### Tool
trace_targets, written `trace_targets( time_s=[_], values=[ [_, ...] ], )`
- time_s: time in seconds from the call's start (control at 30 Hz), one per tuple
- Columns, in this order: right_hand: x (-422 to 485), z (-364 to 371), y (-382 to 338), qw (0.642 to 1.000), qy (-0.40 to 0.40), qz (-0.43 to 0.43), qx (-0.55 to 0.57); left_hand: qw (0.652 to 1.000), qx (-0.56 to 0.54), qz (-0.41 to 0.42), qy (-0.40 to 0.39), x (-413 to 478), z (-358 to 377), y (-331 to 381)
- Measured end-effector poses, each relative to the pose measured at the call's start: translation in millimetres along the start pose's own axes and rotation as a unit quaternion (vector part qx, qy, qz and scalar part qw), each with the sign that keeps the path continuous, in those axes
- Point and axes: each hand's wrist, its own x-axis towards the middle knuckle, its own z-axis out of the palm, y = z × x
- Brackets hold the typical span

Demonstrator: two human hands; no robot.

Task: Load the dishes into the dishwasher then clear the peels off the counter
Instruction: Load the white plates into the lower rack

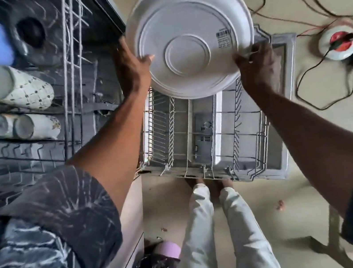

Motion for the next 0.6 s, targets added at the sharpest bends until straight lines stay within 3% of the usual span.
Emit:
trace_targets(
  time_s=[0.33, 0.6],
  values=[
    [14, 28, 10, 0.999, 0.008, -0.03, -0.042, 0.998, -0.017, 0.042, 0.05, 28, 35, -40],
    [23, 45, 21, 0.999, 0.011, -0.003, -0.051, 0.998, -0.026, 0.043, 0.023, 43, 54, -56]
  ],
)
